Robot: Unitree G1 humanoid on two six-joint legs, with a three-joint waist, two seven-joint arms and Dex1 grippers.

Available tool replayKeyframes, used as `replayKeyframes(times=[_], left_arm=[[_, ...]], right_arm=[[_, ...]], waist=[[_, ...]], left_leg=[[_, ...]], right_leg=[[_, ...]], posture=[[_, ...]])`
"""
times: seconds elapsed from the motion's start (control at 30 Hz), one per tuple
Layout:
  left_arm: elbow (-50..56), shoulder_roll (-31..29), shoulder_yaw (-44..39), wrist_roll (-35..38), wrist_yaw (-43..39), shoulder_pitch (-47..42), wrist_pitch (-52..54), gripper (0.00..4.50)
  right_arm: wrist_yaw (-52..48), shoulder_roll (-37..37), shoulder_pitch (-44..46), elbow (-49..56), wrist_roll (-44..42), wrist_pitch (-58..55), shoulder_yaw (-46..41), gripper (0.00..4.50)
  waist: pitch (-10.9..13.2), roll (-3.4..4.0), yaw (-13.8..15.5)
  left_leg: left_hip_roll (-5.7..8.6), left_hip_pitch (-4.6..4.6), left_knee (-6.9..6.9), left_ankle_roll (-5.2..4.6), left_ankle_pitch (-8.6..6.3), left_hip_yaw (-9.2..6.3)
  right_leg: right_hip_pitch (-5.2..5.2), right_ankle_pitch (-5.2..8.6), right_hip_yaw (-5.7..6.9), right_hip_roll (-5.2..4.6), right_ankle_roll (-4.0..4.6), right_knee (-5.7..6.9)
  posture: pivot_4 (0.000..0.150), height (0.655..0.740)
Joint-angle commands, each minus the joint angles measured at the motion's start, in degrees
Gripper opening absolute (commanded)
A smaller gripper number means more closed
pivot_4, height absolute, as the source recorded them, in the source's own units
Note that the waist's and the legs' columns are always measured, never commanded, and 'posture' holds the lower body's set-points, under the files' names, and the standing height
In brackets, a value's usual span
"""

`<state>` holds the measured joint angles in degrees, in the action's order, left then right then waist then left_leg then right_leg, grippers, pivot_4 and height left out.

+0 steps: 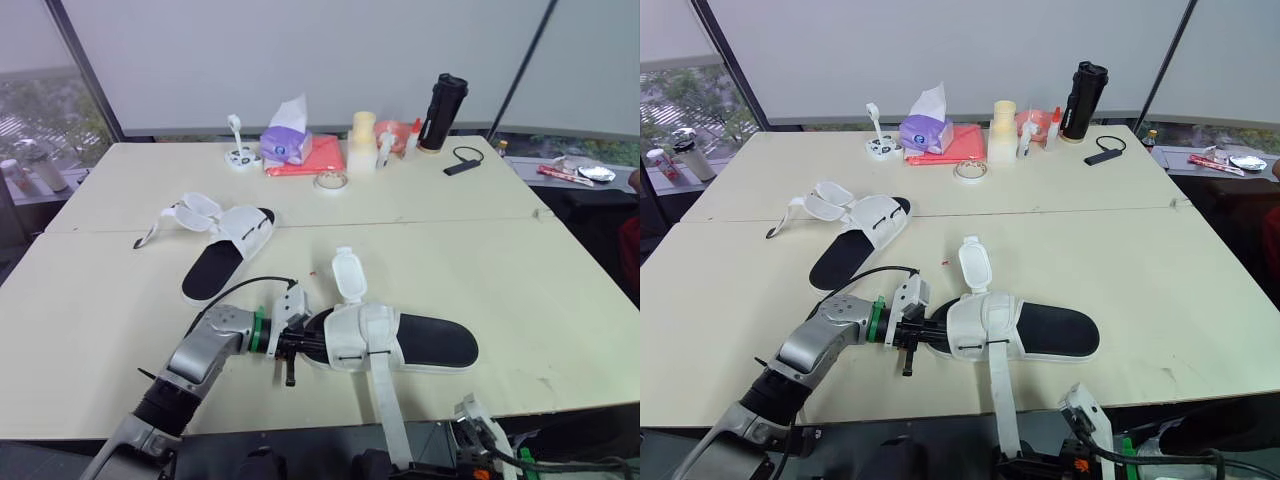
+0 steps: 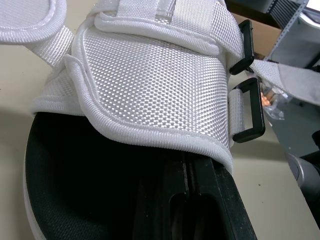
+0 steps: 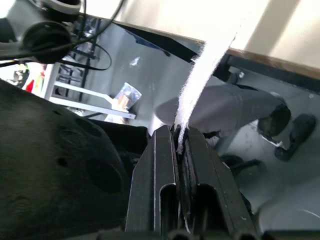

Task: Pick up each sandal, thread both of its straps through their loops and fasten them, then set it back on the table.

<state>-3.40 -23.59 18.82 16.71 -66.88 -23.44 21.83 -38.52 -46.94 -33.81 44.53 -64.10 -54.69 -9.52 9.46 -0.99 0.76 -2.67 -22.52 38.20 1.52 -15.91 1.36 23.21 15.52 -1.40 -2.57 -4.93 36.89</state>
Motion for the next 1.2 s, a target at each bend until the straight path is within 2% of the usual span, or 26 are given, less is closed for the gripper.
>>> replayKeyframes(times=[0.03,0.17,0.33,0.43,0.6,0.8,1.0,1.1,1.2], left_arm=[[-2.0,-0.7,0.5,-1.6,0.4,-0.4,0.0,0.00],[-2.5,-0.7,0.6,-1.8,0.0,-0.8,-0.4,0.00],[-3.7,-2.0,0.6,-2.1,-1.1,-1.0,-1.6,0.00],[-4.6,-2.0,0.6,-2.1,-1.3,-1.4,-2.2,0.00],[-5.3,-0.8,1.3,-2.1,-1.1,-2.0,-2.8,0.00],[-5.9,-1.0,1.9,-2.5,-1.7,-1.9,-3.6,0.00],[-7.4,-1.8,1.9,-2.9,-3.1,-2.7,-4.8,0.00],[-8.3,-1.5,1.9,-2.9,-3.1,-3.3,-5.2,0.00],[-8.7,-1.1,2.2,-2.9,-3.1,-3.6,-5.4,0.00]], right_arm=[[0.7,-1.0,-0.4,3.9,-3.9,0.0,-2.0,0.06],[3.5,-1.9,1.2,4.1,-8.1,1.1,-6.8,0.06],[8.7,-4.7,4.4,6.2,-24.2,4.6,-15.1,0.06],[11.0,-6.4,4.5,8.0,-28.4,5.6,-14.5,0.06],[9.0,-6.2,-0.9,9.0,-20.6,4.4,-10.4,0.06],[8.4,-8.7,1.3,9.7,-26.6,7.6,-16.3,0.06],[4.8,-13.0,-2.7,13.1,-28.0,6.1,-23.3,0.06],[4.5,-13.1,-2.9,13.8,-27.3,7.0,-22.9,0.06],[6.1,-12.7,1.2,13.0,-27.9,9.3,-20.2,0.06]], waist=[[0.0,0.00,0.0],[0.0,-0.02,0.0],[0.0,-0.02,0.0],[0.0,-0.04,0.0],[0.0,-0.04,0.1],[0.0,-0.05,0.0],[0.0,-0.05,0.1],[0.0,-0.06,0.0],[0.0,-0.06,0.0]], left_leg=[[0.00,0.00,0.00,0.00,0.00,0.00],[0.00,0.00,0.00,0.00,0.00,0.00],[0.00,0.00,-0.02,0.00,0.00,0.01],[-0.02,0.02,-0.05,0.00,0.00,0.00],[-0.01,0.01,-0.07,-0.01,0.00,-0.02],[0.00,0.06,-0.07,-0.01,0.00,-0.01],[-0.02,0.01,-0.20,-0.09,-0.05,-0.03],[-0.02,0.00,-0.20,-0.10,-0.06,-0.02],[-0.02,0.04,-0.18,-0.10,-0.06,-0.02]], right_leg=[[0.00,0.00,0.00,0.00,0.00,0.00],[-0.01,0.00,0.00,0.00,0.00,-0.01],[-0.02,0.00,-0.01,0.00,0.00,-0.03],[-0.02,0.00,0.00,0.03,-0.01,-0.03],[-0.04,0.01,0.00,0.00,-0.02,-0.07],[-0.12,0.01,0.00,-0.01,-0.01,-0.18],[-0.14,0.01,0.02,0.03,-0.03,-0.40],[-0.17,0.01,0.02,0.02,-0.03,-0.46],[-0.23,0.00,0.02,0.02,-0.03,-0.50]], posture=[[0.150,0.7394],[0.150,0.7394],[0.150,0.7394],[0.150,0.7394],[0.150,0.7394],[0.150,0.7394],[0.150,0.7394],[0.150,0.7394],[0.150,0.7394]])
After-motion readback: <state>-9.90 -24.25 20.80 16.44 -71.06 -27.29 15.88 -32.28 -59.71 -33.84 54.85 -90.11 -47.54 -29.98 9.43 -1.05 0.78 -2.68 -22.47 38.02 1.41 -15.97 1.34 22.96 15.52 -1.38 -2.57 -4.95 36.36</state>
